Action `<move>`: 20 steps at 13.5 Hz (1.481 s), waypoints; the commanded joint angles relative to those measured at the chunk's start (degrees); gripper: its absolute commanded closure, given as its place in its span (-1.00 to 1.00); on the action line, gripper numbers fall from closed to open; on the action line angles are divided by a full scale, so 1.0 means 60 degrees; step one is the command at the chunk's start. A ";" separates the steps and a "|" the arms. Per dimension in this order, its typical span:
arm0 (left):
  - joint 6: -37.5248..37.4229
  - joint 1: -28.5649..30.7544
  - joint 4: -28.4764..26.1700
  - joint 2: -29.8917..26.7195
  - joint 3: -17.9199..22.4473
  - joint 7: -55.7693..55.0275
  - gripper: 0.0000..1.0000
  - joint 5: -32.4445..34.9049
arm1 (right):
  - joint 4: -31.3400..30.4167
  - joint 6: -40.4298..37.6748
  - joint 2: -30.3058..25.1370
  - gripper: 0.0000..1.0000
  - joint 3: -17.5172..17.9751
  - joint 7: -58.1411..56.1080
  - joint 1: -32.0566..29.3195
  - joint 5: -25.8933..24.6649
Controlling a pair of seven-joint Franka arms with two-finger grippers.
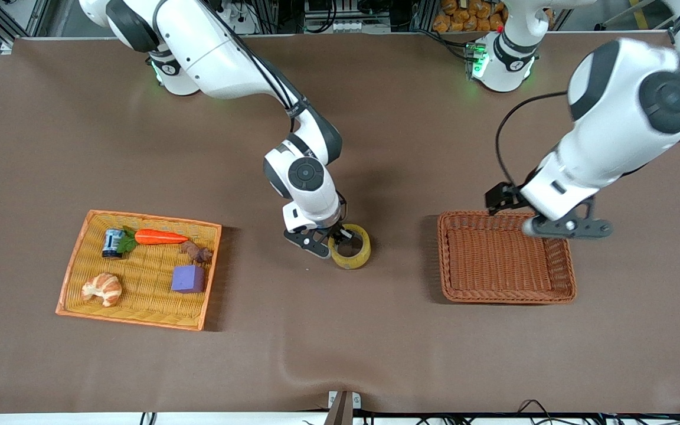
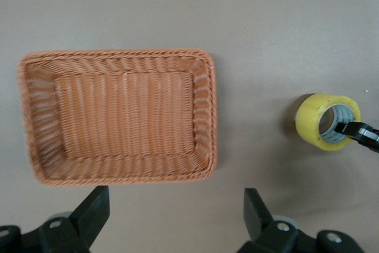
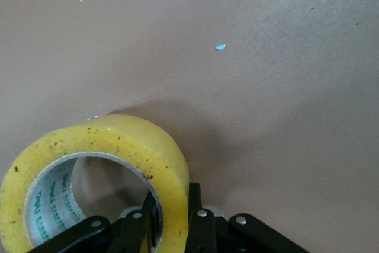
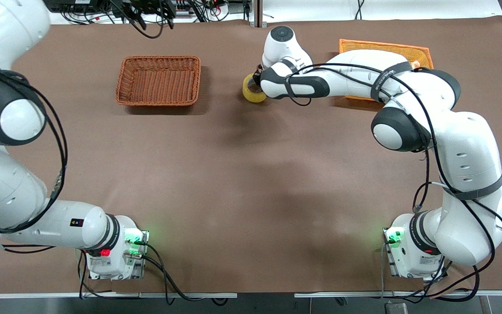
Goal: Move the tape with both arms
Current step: 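Carry the tape toward the table middle while the left gripper approaches, then grasp the tape with the left gripper while the right gripper releases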
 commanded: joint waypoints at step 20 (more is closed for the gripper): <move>0.5799 -0.3535 0.0316 0.4764 0.0199 -0.5465 -0.98 0.1589 | 0.0042 -0.5002 -0.3553 -1.00 0.0095 -0.3726 -0.4123 0.2675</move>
